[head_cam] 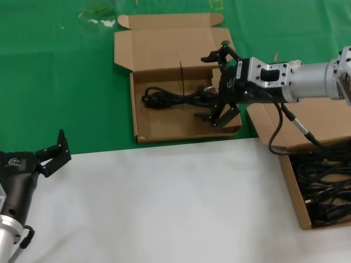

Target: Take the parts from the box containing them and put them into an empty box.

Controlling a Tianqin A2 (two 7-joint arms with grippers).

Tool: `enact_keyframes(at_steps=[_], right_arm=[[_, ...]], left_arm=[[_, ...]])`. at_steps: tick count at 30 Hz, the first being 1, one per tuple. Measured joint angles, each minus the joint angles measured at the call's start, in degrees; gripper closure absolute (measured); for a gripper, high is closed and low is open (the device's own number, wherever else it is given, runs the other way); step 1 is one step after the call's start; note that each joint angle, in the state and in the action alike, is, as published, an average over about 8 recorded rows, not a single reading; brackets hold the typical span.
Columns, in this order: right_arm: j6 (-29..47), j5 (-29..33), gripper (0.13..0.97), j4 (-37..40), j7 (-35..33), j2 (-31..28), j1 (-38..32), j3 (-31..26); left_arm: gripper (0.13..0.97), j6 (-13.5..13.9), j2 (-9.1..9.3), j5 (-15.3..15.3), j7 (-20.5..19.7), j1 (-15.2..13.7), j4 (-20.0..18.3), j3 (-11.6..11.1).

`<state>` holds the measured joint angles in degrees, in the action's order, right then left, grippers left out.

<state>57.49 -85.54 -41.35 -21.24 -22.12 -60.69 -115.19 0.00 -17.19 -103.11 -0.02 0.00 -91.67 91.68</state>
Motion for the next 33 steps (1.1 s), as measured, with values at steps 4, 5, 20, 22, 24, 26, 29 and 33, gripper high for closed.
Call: enact_keyframes(at_steps=[4, 5, 20, 22, 24, 26, 29, 33], right_arm=[[0.0, 0.0, 0.129, 0.0, 0.0, 0.0, 0.0, 0.0], [0.0, 0.0, 0.129, 0.0, 0.0, 0.0, 0.0, 0.0], [0.0, 0.0, 0.129, 0.0, 0.0, 0.0, 0.0, 0.0], [0.0, 0.0, 0.129, 0.0, 0.0, 0.0, 0.0, 0.0], [0.0, 0.0, 0.129, 0.0, 0.0, 0.0, 0.0, 0.0], [0.0, 0.0, 0.129, 0.0, 0.0, 0.0, 0.0, 0.0], [0.0, 0.0, 0.129, 0.0, 0.0, 0.0, 0.0, 0.0], [0.0, 0.0, 0.129, 0.0, 0.0, 0.0, 0.0, 0.0]], left_arm=[[0.132, 0.0, 0.0, 0.0, 0.0, 0.0, 0.0, 0.0], [0.132, 0.0, 0.0, 0.0, 0.0, 0.0, 0.0, 0.0], [0.132, 0.0, 0.0, 0.0, 0.0, 0.0, 0.0, 0.0], [0.132, 0.0, 0.0, 0.0, 0.0, 0.0, 0.0, 0.0], [0.132, 0.0, 0.0, 0.0, 0.0, 0.0, 0.0, 0.0], [0.132, 0.0, 0.0, 0.0, 0.0, 0.0, 0.0, 0.0], [0.132, 0.0, 0.0, 0.0, 0.0, 0.0, 0.0, 0.0], [0.132, 0.0, 0.0, 0.0, 0.0, 0.0, 0.0, 0.0]])
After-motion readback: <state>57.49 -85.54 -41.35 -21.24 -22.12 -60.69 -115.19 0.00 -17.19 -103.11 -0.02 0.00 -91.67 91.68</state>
